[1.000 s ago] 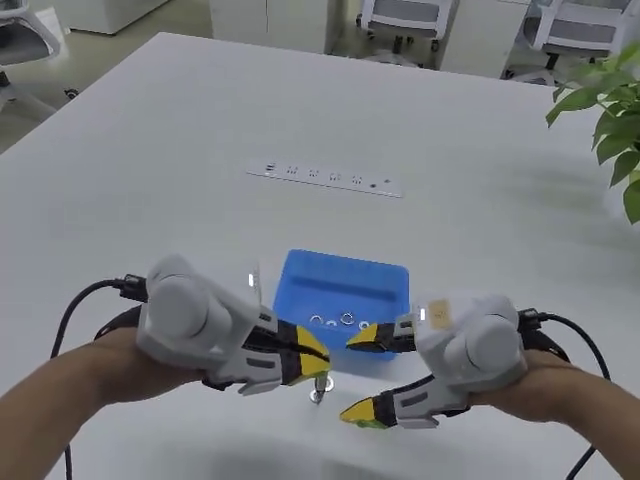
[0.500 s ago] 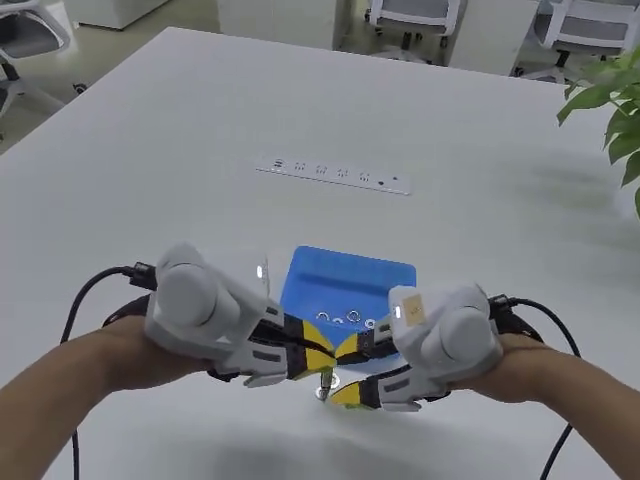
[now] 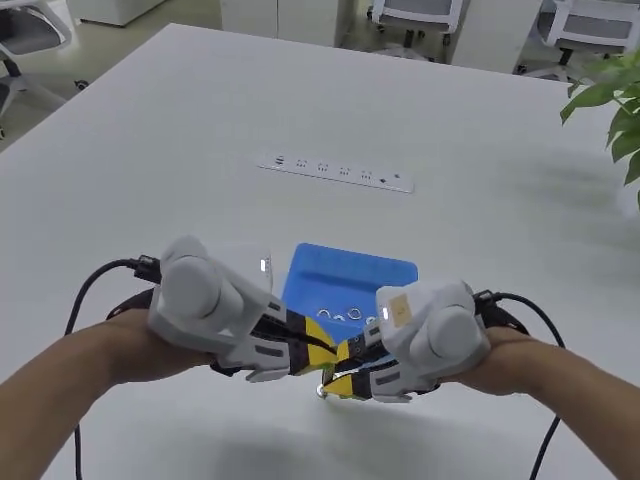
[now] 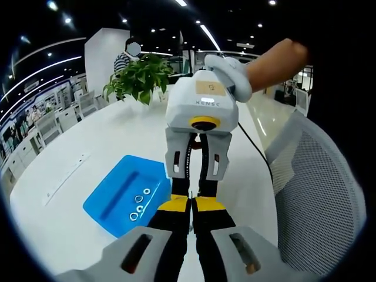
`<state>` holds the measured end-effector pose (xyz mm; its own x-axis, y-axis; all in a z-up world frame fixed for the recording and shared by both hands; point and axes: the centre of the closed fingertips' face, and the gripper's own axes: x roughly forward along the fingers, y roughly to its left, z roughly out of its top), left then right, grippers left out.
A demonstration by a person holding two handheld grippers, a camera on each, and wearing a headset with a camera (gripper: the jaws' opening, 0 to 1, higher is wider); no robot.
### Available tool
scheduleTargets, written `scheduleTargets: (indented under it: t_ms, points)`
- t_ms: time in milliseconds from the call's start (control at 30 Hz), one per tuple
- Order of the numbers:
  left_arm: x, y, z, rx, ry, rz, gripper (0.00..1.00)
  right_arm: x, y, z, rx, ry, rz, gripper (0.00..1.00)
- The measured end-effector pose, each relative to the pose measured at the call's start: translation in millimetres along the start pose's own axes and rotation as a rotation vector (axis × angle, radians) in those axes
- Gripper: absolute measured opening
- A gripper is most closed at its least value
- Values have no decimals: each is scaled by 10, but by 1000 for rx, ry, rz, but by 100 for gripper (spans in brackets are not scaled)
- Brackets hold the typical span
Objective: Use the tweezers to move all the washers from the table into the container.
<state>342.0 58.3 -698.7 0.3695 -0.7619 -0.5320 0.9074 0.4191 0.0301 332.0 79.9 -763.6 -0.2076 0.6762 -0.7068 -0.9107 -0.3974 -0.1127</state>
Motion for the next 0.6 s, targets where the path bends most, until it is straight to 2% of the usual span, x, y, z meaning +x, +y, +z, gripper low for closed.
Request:
scheduleTargets:
  t_ms: [600]
  points:
    - [25,-44,20,12,0,-2,6,-20,11,-10,30,2,-1,8]
